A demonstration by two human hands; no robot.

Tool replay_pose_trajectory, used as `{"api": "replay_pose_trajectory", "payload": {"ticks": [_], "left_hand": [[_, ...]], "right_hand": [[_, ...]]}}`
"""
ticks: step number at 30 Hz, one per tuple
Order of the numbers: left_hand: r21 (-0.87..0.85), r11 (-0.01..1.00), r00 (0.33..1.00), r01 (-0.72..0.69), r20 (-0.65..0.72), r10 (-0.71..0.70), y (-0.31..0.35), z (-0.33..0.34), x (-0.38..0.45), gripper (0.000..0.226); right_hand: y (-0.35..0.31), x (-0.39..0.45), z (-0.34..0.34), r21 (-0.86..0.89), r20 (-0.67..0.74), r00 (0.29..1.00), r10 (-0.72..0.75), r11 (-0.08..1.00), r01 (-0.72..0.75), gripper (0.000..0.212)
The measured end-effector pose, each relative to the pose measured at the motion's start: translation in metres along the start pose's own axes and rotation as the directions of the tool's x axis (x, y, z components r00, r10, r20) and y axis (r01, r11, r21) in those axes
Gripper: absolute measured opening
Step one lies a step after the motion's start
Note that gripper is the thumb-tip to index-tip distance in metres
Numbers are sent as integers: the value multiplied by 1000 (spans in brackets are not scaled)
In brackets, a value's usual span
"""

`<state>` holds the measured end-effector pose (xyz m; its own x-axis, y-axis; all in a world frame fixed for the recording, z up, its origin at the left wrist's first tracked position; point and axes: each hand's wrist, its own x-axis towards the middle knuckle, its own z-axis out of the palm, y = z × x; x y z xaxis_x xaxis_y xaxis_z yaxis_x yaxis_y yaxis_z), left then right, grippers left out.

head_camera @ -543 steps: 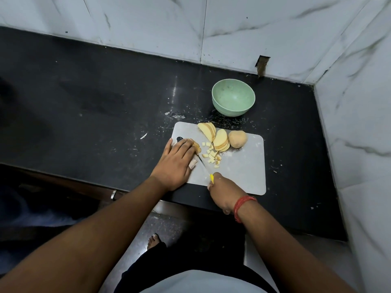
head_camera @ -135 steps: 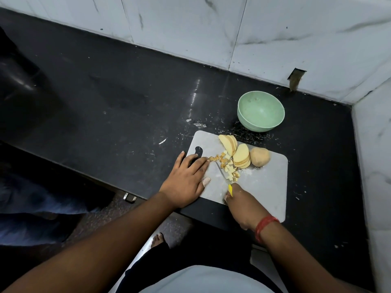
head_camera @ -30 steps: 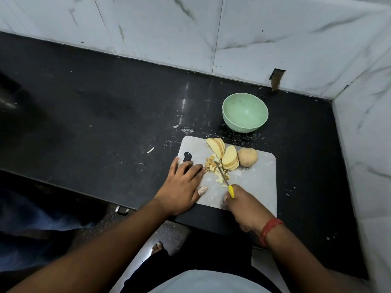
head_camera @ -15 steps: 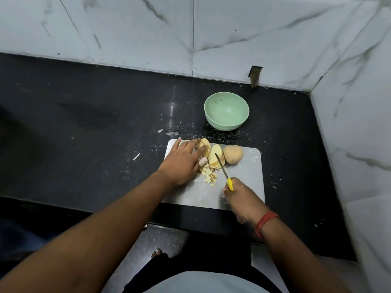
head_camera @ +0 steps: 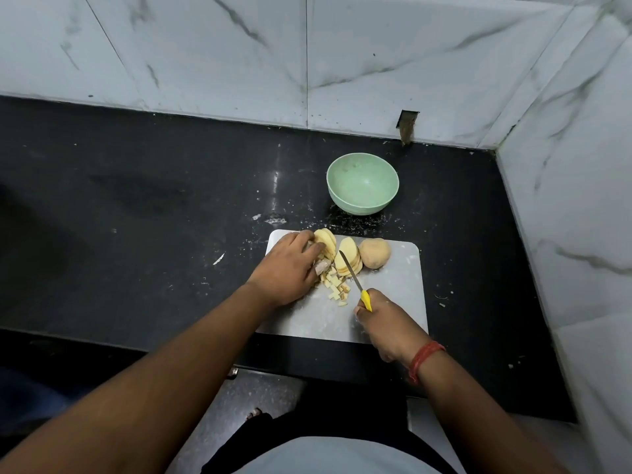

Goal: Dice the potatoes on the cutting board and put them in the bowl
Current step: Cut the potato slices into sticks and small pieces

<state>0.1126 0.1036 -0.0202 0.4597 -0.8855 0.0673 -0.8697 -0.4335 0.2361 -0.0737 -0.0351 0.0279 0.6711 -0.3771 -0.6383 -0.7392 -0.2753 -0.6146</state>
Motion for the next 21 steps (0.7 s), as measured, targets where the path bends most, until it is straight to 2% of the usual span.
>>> {"api": "replay_pose_trajectory", "payload": {"ticks": [6, 12, 21], "left_hand": [[42, 998, 998, -44, 39, 42, -2, -5, 1, 63], [50, 996, 997, -79, -22, 80, 1, 1, 5, 51], [24, 994, 993, -111, -40, 112, -6, 2, 9, 44]], "right_hand": [[2, 2, 2, -20, 10, 1000, 5, 1000, -5, 13], [0, -1, 0, -41, 15, 1000, 0, 999, 0, 14], [0, -2, 0, -93, 6, 1000, -17, 996, 18, 16]]}}
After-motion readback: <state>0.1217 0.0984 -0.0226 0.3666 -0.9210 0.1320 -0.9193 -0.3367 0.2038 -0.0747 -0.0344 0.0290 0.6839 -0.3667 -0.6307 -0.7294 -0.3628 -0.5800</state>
